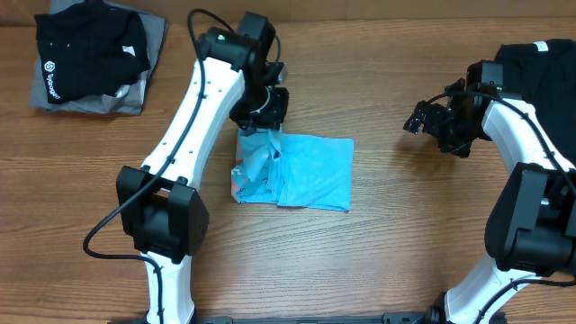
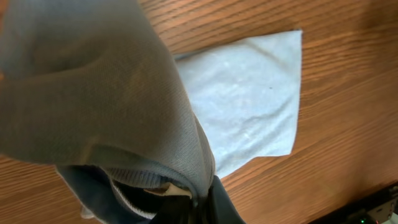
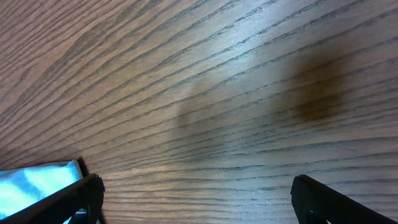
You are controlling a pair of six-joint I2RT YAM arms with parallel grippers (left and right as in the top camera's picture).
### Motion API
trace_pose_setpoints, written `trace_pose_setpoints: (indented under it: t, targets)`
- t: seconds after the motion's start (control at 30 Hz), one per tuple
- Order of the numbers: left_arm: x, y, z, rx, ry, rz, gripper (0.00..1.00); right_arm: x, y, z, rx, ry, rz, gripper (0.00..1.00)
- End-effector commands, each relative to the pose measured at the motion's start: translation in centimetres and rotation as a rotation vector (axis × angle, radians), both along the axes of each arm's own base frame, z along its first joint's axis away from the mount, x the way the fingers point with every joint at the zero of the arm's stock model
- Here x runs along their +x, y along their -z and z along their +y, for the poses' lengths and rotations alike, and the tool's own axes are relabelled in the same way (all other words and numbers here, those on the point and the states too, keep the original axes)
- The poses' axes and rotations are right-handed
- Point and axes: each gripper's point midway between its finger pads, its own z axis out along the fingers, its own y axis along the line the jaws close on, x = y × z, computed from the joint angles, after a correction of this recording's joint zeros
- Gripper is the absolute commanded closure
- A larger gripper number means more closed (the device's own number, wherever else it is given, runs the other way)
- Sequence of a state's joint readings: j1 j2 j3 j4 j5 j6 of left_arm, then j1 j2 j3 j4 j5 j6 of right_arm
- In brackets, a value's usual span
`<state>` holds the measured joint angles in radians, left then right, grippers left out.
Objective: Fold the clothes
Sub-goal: 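Grasp the strip's left end with the left gripper and fold it rightward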
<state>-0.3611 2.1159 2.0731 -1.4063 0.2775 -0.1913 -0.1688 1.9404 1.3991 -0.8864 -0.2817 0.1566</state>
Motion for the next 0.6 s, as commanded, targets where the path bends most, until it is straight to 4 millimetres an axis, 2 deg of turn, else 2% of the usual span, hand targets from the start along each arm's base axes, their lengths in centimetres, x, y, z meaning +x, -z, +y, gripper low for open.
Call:
trace_pose_setpoints:
  t: [0.0,0.27,0.43,0.57]
  targets:
    - [-0.1,-0.4,-1.6,-0.027,0.004,-0.007,0.92,-0.1,-0.3,0.1,0.004,0.003,-0.005,0.00]
    - [-1.0,0.3,-3.3,-0.038,0.035,0.008,0.92,-0.1,-0.3,0.1,0.004,0.004,-0.004,0.00]
    - [-1.7,1.6,-4.2,-0.040,0.057,0.023,0.92,-0.1,-0.3,0.1,0.004,0.004,-0.004,0.00]
    - [-2.2,2.3,-5.6,-0.091,0.080,0.036,0.93,-0.3,-0.3,0.1,0.005,0.003,0.002,0.00]
